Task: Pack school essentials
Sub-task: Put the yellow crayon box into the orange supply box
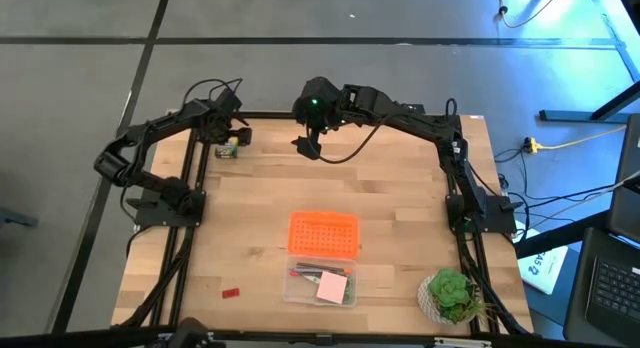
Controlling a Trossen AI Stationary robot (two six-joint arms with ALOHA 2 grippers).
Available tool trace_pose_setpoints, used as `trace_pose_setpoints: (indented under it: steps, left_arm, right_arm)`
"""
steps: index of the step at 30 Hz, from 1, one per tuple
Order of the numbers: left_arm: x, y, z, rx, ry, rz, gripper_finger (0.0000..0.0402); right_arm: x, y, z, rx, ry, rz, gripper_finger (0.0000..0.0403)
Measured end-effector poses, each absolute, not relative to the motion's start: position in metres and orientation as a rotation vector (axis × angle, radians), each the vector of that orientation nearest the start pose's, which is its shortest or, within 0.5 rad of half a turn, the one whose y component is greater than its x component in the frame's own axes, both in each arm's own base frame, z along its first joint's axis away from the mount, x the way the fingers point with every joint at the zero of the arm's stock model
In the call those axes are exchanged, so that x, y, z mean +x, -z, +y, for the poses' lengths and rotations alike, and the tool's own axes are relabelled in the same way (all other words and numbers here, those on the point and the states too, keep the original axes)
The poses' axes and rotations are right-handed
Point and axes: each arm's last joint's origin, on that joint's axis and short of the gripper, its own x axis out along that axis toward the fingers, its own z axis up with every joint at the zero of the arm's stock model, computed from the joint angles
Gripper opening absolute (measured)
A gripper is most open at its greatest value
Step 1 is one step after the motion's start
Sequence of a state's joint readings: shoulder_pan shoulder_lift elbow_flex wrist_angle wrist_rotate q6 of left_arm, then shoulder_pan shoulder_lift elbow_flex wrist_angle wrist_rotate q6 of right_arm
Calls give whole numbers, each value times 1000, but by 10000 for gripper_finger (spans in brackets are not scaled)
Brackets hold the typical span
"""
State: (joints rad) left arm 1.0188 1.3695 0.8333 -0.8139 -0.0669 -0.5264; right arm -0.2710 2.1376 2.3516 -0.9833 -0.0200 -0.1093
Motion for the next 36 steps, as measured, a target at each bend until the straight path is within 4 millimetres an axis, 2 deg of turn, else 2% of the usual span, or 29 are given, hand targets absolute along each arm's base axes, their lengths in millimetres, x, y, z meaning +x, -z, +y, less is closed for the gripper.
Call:
trace_pose_setpoints:
  steps: [14,23,30,33,36]
  left_arm:
    - [131,-160,208,-1037,-1351,1149,398]
    - [136,-161,204,-1107,-1248,1133,399]
    - [152,-162,193,-1118,-1129,1147,396]
    - [158,-168,191,-1112,-1108,1168,399]
    - [163,-183,195,-1090,-1115,1183,396]
  right_arm:
    - [441,-369,-122,8,196,775,399]
    - [441,-369,-122,8,196,775,399]
    - [441,-370,-122,8,196,775,399]
    - [441,-370,-122,8,196,775,399]
    - [441,-370,-122,8,196,775,399]
